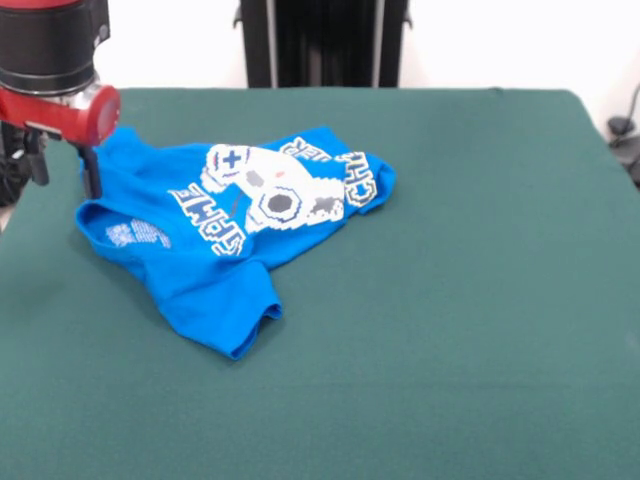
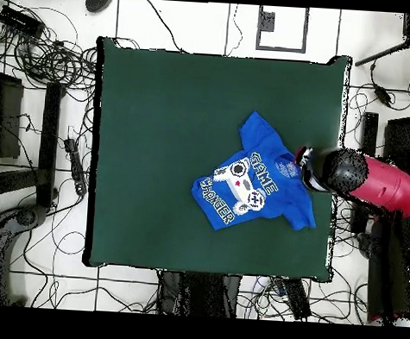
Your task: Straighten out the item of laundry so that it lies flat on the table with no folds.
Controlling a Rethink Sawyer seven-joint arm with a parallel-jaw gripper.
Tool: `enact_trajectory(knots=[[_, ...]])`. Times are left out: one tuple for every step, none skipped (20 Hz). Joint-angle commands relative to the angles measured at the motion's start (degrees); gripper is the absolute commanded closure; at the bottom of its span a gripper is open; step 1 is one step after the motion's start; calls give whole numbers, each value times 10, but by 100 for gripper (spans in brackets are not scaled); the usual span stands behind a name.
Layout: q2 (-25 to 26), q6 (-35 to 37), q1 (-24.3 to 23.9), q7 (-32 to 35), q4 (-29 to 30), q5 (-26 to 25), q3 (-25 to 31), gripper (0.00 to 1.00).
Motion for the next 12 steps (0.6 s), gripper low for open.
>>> enact_trajectory(knots=[[26,-36,35,12,56,3,53,0],[31,-36,36,10,52,2,53,0],[34,-34,38,10,48,2,51,0],[37,-34,40,11,45,1,48,0],[40,-39,41,13,44,1,47,0],[43,-41,40,13,43,1,48,0],[47,-42,40,12,41,2,49,0],[50,-44,40,11,40,3,50,0],[52,-44,40,10,40,3,51,0],[54,-44,41,11,38,4,51,0],[54,-44,42,12,39,5,51,0],[54,-46,43,14,41,5,51,0]])
